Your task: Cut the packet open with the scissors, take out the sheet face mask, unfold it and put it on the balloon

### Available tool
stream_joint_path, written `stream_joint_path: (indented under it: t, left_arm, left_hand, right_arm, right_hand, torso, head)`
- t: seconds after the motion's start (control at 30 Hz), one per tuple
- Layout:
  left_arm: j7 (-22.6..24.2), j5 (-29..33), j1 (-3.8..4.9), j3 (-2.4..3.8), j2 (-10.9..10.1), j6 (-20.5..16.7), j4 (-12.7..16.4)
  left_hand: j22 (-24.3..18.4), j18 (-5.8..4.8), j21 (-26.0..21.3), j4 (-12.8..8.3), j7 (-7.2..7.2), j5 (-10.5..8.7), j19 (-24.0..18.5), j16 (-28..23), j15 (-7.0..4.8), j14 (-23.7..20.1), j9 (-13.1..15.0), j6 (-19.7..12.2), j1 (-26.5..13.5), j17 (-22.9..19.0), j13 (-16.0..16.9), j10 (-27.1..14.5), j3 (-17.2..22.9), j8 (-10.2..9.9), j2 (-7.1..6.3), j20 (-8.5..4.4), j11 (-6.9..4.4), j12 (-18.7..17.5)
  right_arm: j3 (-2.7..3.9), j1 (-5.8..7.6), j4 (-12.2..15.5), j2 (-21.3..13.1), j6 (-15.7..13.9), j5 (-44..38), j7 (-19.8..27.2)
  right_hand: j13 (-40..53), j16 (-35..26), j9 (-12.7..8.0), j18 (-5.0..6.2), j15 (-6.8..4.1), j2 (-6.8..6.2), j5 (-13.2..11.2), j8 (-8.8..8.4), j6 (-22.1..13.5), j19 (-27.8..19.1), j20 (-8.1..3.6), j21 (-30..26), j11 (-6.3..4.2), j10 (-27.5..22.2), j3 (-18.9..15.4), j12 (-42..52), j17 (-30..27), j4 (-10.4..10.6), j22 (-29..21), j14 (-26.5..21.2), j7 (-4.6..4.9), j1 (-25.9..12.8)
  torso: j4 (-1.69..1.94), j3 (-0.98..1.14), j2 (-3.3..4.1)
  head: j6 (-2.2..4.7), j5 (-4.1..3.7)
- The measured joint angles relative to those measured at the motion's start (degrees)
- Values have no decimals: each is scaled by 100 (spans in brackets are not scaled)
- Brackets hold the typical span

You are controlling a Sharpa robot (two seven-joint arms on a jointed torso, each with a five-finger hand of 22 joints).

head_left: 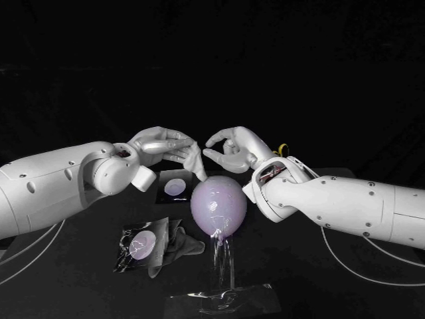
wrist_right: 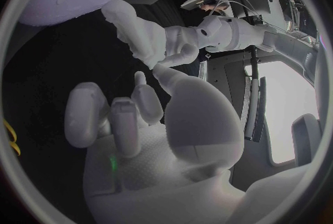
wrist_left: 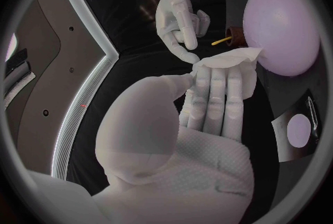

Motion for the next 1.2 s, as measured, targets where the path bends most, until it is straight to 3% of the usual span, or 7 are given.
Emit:
stream_joint_path:
  t: [0.4,0.57,0.8,0.9,1.03,1.2]
  left_arm:
    - [11,7,0,0,5,37,52]
    - [10,7,-3,-3,-4,36,43]
    - [6,7,-3,-4,-7,36,40]
    - [6,7,-2,-3,-7,36,39]
    - [6,7,1,-1,-5,36,36]
    - [8,7,1,0,-1,37,33]
  left_hand:
    - [3,-2,0,0,7,0,0,0,0,0,54,-10,-7,5,5,-10,0,-7,-7,0,10,-1]
    - [2,56,0,0,-7,0,0,0,1,0,55,4,-8,4,8,-10,-1,-19,-7,0,10,0]
    - [2,57,0,0,-7,0,0,0,1,1,57,4,-27,4,20,-10,-1,2,-27,0,10,4]
    - [2,57,0,9,-7,0,0,0,1,1,58,4,-27,4,15,-10,10,2,-27,0,10,3]
    - [2,56,0,1,-6,-3,0,0,1,1,82,2,-27,3,9,-11,32,2,-26,0,11,-1]
    - [1,54,0,1,-5,-14,0,0,1,1,82,1,-24,2,11,-12,33,1,-24,1,12,0]
  right_arm:
    - [-2,-22,-285,269,155,142,-72]
    - [-2,-28,-306,303,194,183,-83]
    - [-1,-38,-297,312,206,242,-81]
    - [-1,-41,-286,312,205,269,-63]
    - [-4,-47,-271,312,201,321,-5]
    - [-5,-51,-255,314,201,397,93]
  right_hand:
    - [1,13,-24,0,40,-30,0,-98,-22,-21,62,-32,21,-21,-134,-23,5,103,-4,1,20,-30]
    - [0,12,-25,0,40,-53,0,-120,-21,-21,62,-32,21,-21,-191,-24,5,127,-3,1,20,-53]
    - [-3,9,-25,1,40,-42,1,-120,62,-1,83,-32,21,-21,-253,78,4,189,0,0,4,-60]
    - [-3,8,-10,1,40,88,0,-120,176,-1,83,14,-31,31,-254,179,4,190,1,0,-29,22]
    - [-2,-4,31,1,26,383,0,-64,375,5,78,109,-106,149,-117,395,0,204,1,-12,-123,217]
    - [2,14,36,0,-5,423,0,-64,393,33,50,124,-123,166,-92,423,0,189,0,2,-139,257]
  torso:
    - [-3,3,-3]
    - [-3,3,-3]
    - [-3,3,-5]
    - [-3,3,-6]
    - [-4,4,-6]
    - [-5,3,-6]
  head:
    - [-9,-4]
    - [-9,-7]
    - [-9,-8]
    - [-9,-8]
    - [-9,-6]
    - [-9,-4]
